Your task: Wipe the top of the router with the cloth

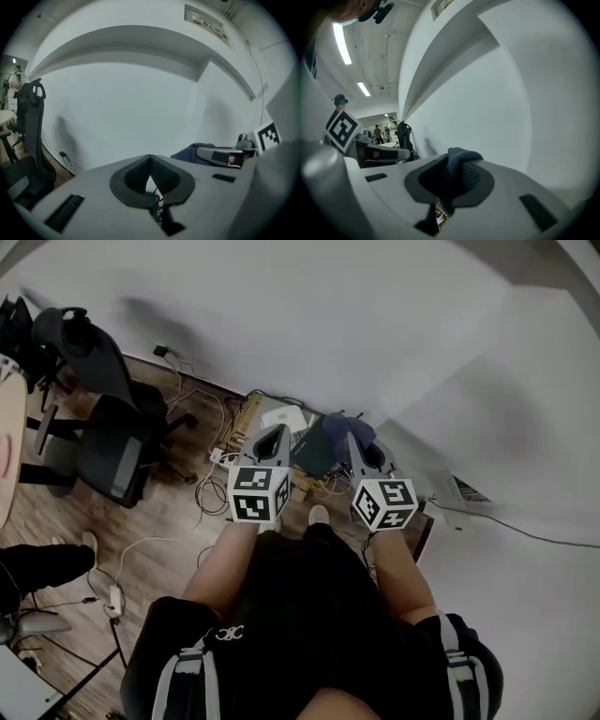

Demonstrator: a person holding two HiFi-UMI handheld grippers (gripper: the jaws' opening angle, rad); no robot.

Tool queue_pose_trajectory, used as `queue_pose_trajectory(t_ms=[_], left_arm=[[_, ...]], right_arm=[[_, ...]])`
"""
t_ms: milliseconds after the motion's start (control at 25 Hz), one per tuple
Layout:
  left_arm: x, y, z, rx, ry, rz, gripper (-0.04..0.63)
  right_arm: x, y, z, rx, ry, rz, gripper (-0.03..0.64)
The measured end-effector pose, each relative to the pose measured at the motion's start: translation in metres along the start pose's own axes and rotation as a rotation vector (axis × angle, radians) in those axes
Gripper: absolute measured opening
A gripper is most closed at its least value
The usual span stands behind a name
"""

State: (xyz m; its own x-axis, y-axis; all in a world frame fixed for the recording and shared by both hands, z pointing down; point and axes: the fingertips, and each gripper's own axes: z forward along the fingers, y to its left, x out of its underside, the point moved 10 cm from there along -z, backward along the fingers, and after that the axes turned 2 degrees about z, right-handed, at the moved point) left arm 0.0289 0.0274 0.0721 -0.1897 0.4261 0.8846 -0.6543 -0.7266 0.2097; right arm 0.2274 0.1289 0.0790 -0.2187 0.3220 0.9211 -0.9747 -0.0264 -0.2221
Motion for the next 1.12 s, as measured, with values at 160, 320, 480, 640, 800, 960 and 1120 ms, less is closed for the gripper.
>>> queue_pose_trajectory(t_ms=[160, 320, 480, 640, 800, 960, 1120], left_arm=[[0.023, -0.008, 0.011, -0.090, 0.040, -0.039, -0.006], [0.059, -0.014, 0.017, -0.162, 0.102, -0.091, -0.006], [0.104, -0.014, 0.018, -0.224, 0.168, -0.151, -0.006], [0.152, -0.012, 0.027, -0.263, 0.214, -0.222, -0.006], [0.208, 0.001, 0.048, -0.281, 0.238, -0.294, -0.006], [0.265, 0.021, 0.077, -0.296, 0.270, -0.352, -0.006], [0.312, 0.036, 0.092, -0.324, 0.263, -0.436, -0.006]], right_arm=[[0.017, -0.026, 0.023, -0.092, 0.111, 0.000, 0.023], [0.042, -0.045, 0.043, -0.170, 0.219, -0.020, 0.023], [0.076, -0.061, 0.066, -0.216, 0.334, -0.033, 0.023], [0.116, -0.072, 0.086, -0.272, 0.445, -0.069, 0.023], [0.160, -0.076, 0.110, -0.316, 0.541, -0.107, 0.023], [0.209, -0.076, 0.135, -0.322, 0.627, -0.103, 0.023], [0.243, -0.076, 0.156, -0.306, 0.696, -0.143, 0.023]])
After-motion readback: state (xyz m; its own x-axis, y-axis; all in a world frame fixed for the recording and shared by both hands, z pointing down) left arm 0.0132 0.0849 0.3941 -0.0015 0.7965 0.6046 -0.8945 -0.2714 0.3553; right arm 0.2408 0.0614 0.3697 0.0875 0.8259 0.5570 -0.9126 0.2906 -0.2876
